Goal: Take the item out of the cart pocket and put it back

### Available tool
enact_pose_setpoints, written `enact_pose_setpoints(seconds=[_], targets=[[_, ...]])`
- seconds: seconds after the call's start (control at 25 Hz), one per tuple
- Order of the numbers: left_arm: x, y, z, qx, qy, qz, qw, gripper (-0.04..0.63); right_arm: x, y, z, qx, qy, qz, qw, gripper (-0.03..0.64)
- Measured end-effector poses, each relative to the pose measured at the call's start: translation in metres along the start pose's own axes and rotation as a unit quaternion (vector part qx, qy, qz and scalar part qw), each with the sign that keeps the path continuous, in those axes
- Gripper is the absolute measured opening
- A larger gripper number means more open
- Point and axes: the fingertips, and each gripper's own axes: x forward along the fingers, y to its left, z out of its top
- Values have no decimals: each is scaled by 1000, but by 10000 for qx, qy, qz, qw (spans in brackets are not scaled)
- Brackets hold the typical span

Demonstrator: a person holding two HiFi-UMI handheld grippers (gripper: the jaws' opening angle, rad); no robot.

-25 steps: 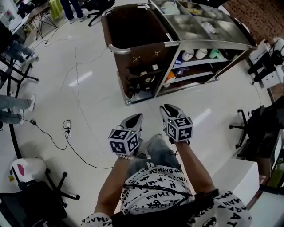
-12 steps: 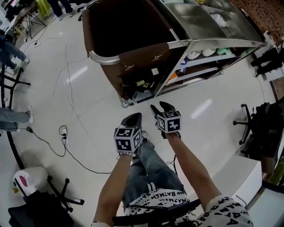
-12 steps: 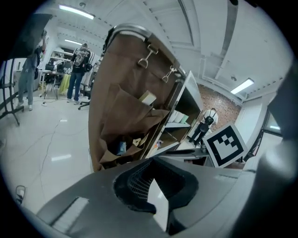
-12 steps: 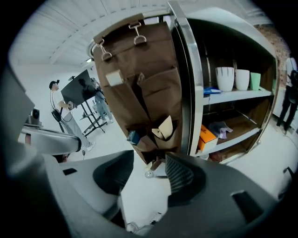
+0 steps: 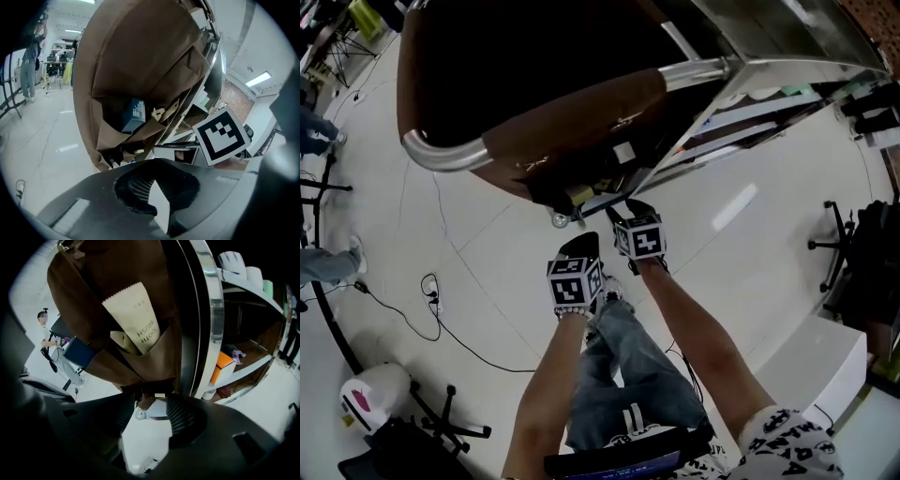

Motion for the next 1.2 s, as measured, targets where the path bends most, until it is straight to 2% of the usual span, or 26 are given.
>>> enact_pose_setpoints(seconds=[0.44, 0.72, 0.92, 0.96, 1.2], targets=[[60, 27, -19, -67, 75, 55, 9999, 0, 79, -13, -7, -23, -63, -80, 9999, 224], [80, 43, -27, -55, 43, 101, 9999, 0, 110, -9, -1, -267, -194, -40, 9994, 221], [80, 47, -32, -22, -15, 76, 10000, 0, 119, -9, -3, -352, -263, -163, 9989, 189], [80, 48, -32, -13, -33, 80, 10000, 0, 119, -10, -2, -365, -298, -199, 9987, 166], [74, 43, -29, 1, -101, 49, 9999, 0, 99, -11, 6, -461, -544, -328, 9969, 163]])
